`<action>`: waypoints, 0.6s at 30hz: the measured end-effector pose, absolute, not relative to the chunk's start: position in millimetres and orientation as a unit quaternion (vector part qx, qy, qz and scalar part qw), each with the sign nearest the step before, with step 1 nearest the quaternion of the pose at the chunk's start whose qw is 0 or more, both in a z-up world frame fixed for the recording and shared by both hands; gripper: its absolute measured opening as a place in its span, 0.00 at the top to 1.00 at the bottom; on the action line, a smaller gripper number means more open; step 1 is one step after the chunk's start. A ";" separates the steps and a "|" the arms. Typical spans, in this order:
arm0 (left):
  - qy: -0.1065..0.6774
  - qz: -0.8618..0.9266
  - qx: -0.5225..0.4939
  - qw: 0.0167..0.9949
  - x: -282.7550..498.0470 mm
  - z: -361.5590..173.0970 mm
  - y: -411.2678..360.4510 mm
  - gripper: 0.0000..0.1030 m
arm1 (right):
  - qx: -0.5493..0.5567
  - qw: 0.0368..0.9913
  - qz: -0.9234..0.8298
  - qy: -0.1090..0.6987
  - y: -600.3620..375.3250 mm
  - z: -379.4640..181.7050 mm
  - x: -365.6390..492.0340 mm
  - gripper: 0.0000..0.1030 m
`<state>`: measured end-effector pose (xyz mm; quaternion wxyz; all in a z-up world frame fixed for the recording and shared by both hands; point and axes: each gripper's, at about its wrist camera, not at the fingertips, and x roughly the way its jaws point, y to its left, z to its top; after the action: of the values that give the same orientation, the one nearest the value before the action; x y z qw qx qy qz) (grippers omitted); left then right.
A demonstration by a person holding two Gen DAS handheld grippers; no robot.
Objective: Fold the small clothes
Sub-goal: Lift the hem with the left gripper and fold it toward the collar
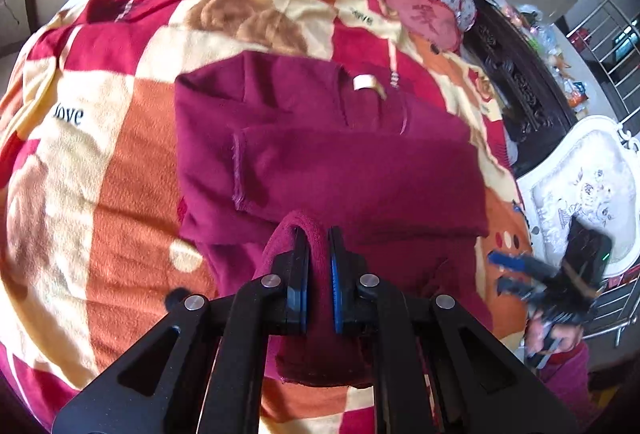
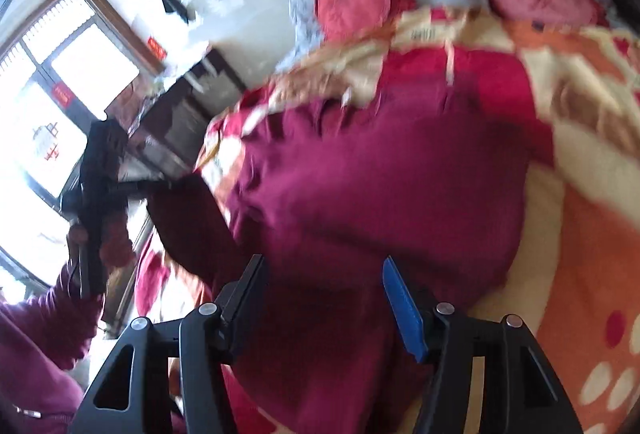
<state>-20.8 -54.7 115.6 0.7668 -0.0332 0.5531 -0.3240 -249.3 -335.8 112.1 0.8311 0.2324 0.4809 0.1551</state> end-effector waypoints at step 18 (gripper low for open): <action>0.523 -0.312 -0.076 0.790 17.0 143.7 -48.0 0.93 | 0.122 0.893 0.048 0.431 -342.0 134.8 -225.1 0.93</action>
<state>17.0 -48.0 143.7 0.7895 -0.0764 0.5232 -0.3116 -225.1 -342.0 134.8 0.8926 0.1225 0.4312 0.0483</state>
